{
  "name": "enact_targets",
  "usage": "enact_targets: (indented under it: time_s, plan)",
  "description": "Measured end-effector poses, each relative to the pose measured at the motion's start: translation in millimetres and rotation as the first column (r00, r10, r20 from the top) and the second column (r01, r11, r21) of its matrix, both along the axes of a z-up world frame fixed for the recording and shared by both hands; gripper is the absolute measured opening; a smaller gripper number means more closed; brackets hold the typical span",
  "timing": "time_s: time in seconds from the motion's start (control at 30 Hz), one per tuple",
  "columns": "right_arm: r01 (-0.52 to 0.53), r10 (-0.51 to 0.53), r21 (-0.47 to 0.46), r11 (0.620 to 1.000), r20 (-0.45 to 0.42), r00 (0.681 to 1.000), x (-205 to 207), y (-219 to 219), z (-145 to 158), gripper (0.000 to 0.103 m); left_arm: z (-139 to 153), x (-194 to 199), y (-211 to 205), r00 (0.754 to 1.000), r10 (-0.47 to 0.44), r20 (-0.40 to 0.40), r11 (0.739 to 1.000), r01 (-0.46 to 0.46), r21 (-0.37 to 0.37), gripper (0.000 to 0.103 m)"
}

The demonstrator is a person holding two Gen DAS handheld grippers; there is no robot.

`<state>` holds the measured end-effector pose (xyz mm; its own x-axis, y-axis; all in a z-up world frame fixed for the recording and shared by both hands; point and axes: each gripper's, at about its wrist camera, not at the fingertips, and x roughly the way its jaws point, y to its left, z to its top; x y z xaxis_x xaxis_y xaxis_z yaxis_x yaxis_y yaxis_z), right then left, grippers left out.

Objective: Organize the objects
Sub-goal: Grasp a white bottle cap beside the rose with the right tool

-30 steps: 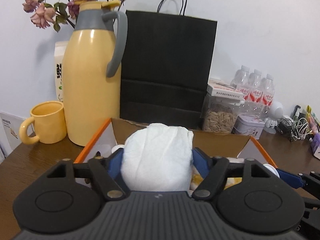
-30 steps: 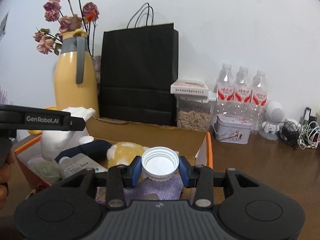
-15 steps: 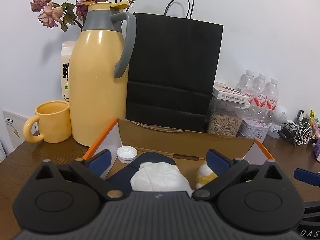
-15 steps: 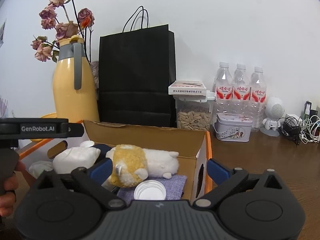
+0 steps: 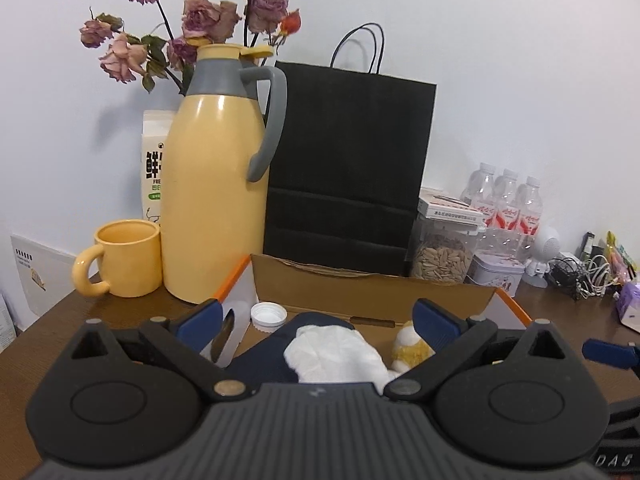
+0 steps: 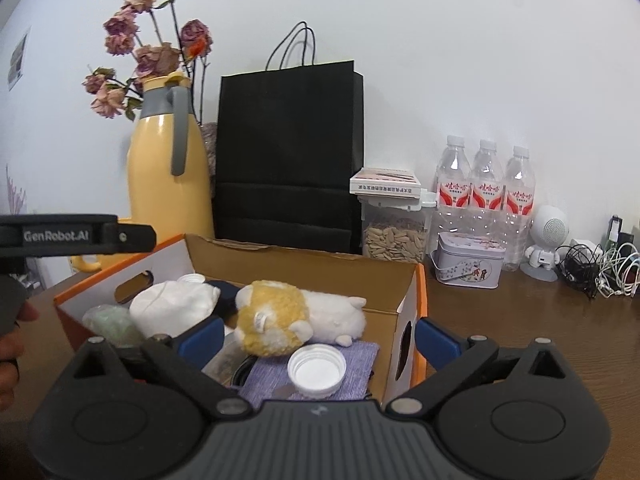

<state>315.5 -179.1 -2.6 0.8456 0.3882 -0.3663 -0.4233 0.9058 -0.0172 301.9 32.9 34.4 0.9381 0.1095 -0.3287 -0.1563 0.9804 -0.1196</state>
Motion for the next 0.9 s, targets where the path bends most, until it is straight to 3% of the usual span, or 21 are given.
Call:
enact_targets:
  time_s: [0.27, 0.53, 0.63, 0.7, 0.77, 0.9]
  plan:
    - [-0.030, 0.031, -0.013, 0.999, 0.048, 0.998, -44, -8, 1, 0.102, -15, -47, 14, 1.000, -0.026, -0.007, 0.998, 0.027, 0.052, 0.103]
    - [-0.064, 0.059, -0.121, 0.991, -0.042, 0.997, -65, 1, -26, 0.098, -39, -75, 29, 0.993, -0.031, -0.118, 0.997, 0.038, 0.060, 0.103]
    - [-0.069, 0.058, -0.147, 0.987, -0.083, 0.995, -63, 4, -33, 0.078, -43, -82, 34, 0.990, -0.023, -0.141, 0.998, 0.031, 0.057, 0.103]
    - [-0.073, 0.055, -0.161, 0.984, -0.115, 0.992, -60, 6, -38, 0.058, -46, -85, 36, 0.988, -0.025, -0.154, 0.998, 0.034, 0.058, 0.103]
    - [-0.076, 0.052, -0.170, 0.983, -0.142, 0.989, -55, 8, -42, 0.052, -46, -87, 35, 0.987, -0.037, -0.157, 0.997, 0.046, 0.056, 0.103]
    - [-0.077, 0.046, -0.185, 0.980, -0.168, 0.985, -48, 13, -47, 0.052, -44, -89, 33, 0.987, -0.050, -0.150, 0.997, 0.059, 0.057, 0.103]
